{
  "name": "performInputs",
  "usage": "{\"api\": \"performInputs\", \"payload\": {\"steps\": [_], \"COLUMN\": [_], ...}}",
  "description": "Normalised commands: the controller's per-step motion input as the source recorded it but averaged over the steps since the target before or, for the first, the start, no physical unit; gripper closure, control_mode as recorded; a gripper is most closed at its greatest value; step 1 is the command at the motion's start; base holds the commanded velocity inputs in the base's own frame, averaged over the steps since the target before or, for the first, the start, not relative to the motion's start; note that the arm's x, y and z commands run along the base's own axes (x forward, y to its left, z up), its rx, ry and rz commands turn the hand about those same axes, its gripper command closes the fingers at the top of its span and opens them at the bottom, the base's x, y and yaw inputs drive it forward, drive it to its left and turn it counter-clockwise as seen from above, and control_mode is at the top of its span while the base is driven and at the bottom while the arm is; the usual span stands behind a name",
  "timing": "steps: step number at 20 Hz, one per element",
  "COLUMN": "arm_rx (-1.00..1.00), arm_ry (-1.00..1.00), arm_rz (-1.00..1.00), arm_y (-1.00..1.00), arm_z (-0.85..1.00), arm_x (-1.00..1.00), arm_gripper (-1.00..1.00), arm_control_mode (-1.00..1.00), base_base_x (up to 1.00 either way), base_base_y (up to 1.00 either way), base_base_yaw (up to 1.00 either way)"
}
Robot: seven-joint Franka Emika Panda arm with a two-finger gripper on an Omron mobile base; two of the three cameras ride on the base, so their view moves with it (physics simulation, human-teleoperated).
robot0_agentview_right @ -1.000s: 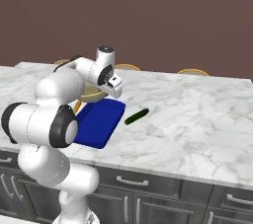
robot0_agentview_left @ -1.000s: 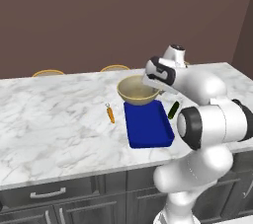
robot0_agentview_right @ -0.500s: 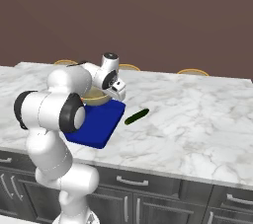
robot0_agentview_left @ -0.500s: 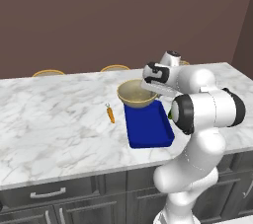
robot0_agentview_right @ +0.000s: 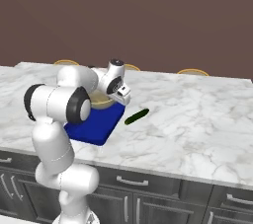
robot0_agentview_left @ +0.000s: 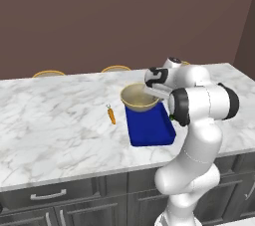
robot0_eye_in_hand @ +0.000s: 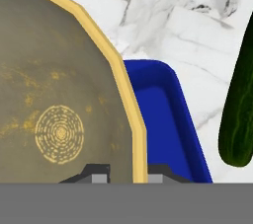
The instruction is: Place the two vegetables and bowl onto the tray for setting up a vegetable dip station.
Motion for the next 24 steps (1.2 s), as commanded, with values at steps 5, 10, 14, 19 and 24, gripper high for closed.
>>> {"api": "performInputs", "payload": {"steps": [5, 10, 14, 19, 24], "arm_rx": [0.00, 0.00, 0.00, 0.00, 0.00], "arm_ry": [0.00, 0.00, 0.00, 0.00, 0.00], "arm_rz": [0.00, 0.00, 0.00, 0.00, 0.00], "arm_y": [-0.05, 0.00, -0.01, -0.01, 0.00], "arm_z": [-0.24, -0.11, 0.02, 0.11, 0.06], "arm_x": [0.03, 0.00, -0.06, -0.32, -0.38], "arm_gripper": [1.00, 1.00, 1.00, 1.00, 1.00], "arm_control_mode": [-1.00, -1.00, -1.00, -1.00, -1.00], "base_base_x": [0.00, 0.00, 0.00, 0.00, 0.00], "base_base_y": [0.00, 0.00, 0.00, 0.00, 0.00], "base_base_yaw": [0.00, 0.00, 0.00, 0.00, 0.00]}}
